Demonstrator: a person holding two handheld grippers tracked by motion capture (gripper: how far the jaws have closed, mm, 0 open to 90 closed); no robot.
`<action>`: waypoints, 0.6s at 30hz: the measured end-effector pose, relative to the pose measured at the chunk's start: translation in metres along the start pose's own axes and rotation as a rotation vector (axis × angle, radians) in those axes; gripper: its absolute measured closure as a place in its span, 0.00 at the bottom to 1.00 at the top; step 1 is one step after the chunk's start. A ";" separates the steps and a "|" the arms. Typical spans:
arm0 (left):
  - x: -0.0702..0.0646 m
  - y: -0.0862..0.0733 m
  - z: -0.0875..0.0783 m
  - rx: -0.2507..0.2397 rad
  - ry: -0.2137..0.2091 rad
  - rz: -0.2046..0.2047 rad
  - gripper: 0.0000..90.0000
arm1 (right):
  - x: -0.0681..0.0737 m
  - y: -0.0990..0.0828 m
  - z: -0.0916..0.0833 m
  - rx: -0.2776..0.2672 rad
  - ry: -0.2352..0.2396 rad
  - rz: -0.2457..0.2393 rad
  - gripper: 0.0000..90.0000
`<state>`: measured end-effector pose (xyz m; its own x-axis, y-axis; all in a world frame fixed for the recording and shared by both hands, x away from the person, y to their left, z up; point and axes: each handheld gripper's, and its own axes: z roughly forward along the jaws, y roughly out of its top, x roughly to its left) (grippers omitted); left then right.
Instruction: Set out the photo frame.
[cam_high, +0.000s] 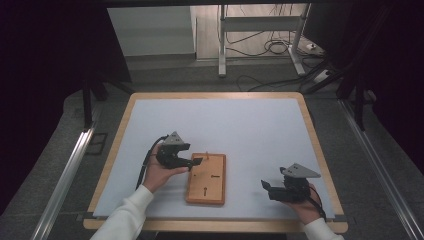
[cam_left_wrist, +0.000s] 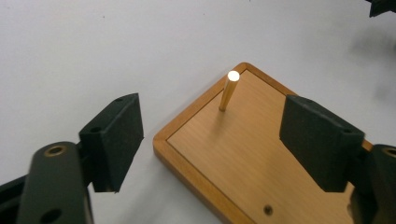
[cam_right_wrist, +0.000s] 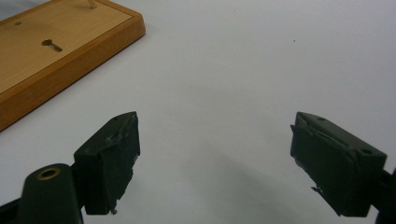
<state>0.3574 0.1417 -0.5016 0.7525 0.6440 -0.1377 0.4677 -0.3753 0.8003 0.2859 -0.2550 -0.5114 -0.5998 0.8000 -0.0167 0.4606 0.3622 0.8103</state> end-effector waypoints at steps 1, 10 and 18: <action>0.000 0.001 0.001 0.001 0.000 0.001 0.21 | 0.001 0.000 0.000 -0.002 -0.001 -0.004 0.18; -0.005 0.010 0.016 0.018 -0.016 0.037 0.20 | 0.004 0.002 0.002 -0.011 -0.007 -0.008 0.18; -0.007 0.012 0.027 0.032 -0.017 0.067 0.34 | 0.004 0.001 0.002 -0.013 -0.009 -0.005 0.18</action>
<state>0.3703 0.1149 -0.5070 0.7901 0.6056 -0.0950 0.4308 -0.4384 0.7888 0.2852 -0.2508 -0.5113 -0.5962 0.8024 -0.0256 0.4492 0.3599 0.8177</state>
